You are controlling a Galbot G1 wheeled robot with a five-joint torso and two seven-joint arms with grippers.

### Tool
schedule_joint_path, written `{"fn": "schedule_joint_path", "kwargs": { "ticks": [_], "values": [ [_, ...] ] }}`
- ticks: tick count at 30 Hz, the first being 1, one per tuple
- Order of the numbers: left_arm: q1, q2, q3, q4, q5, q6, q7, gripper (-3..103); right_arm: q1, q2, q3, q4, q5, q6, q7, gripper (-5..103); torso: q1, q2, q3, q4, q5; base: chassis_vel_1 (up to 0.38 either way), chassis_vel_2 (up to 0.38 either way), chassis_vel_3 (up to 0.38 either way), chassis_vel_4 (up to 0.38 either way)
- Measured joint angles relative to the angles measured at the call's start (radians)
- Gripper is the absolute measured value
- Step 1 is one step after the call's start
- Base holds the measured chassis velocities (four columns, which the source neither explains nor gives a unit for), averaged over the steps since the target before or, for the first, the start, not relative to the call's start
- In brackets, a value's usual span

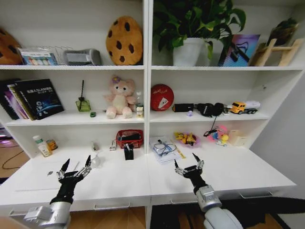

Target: Organize the objects on the table.

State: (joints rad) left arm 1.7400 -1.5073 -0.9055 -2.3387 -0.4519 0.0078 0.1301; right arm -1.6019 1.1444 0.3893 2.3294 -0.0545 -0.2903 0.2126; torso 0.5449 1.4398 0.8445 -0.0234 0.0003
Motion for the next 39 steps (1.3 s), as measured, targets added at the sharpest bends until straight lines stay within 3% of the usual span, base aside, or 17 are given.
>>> {"fn": "schedule_joint_path", "kwargs": {
  "ticks": [22, 23, 24, 26, 27, 29, 32, 39],
  "values": [
    [0.007, -0.012, -0.003, -0.03, 0.003, 0.002, -0.001, 100, 0.018, -0.007, 0.004, -0.019, 0.005, -0.001, -0.019, 100, 0.0, 0.0, 0.0, -0.0002, 0.0003, 0.34, 0.354, -0.339, -0.341],
    [0.01, -0.013, -0.003, -0.034, 0.003, 0.003, -0.002, 100, 0.015, -0.004, 0.004, -0.02, 0.01, 0.02, -0.02, 100, 0.0, 0.0, 0.0, -0.0001, -0.0014, 0.314, 0.332, -0.35, -0.352],
    [0.014, -0.015, -0.003, -0.042, 0.002, 0.003, -0.002, 100, 0.01, -0.003, 0.006, -0.03, 0.014, 0.056, -0.016, 100, 0.0, 0.0, 0.0, 0.0001, 0.0009, 0.321, 0.311, -0.328, -0.317],
    [0.015, -0.016, -0.004, -0.045, 0.002, 0.003, -0.002, 100, 0.005, -0.003, 0.008, -0.036, 0.02, 0.08, -0.008, 100, 0.0, 0.0, 0.0, -0.0002, -0.0001, 0.296, 0.311, -0.328, -0.29],
    [0.018, -0.016, -0.006, -0.046, 0.002, 0.003, -0.002, 100, -0.005, -0.006, 0.017, -0.04, 0.023, 0.098, 0.003, 100, 0.0, 0.0, 0.0, -0.0005, -0.0018, 0.27, 0.191, -0.234, -0.264],
    [0.019, -0.018, -0.007, -0.049, 0.001, 0.003, -0.003, 100, -0.019, -0.013, 0.029, -0.041, 0.026, 0.106, 0.013, 100, 0.0, 0.0, 0.0, 0.0003, 0.0006, 0.199, 0.156, -0.143, -0.199],
    [0.017, -0.02, -0.005, -0.049, 0.002, 0.004, -0.004, 100, -0.03, -0.024, 0.037, -0.032, 0.037, 0.105, 0.02, 100, 0.0, 0.0, 0.0, 0.0002, -0.001, 0.139, 0.084, -0.06, -0.108],
    [0.001, -0.032, 0.014, -0.053, 0.009, 0.019, -0.005, 100, -0.033, -0.031, 0.036, -0.019, 0.047, 0.084, 0.026, 100, 0.001, 0.0, 0.0, -0.0005, 0.0, -0.002, -0.03, -0.007, 0.047]
  ]
}}
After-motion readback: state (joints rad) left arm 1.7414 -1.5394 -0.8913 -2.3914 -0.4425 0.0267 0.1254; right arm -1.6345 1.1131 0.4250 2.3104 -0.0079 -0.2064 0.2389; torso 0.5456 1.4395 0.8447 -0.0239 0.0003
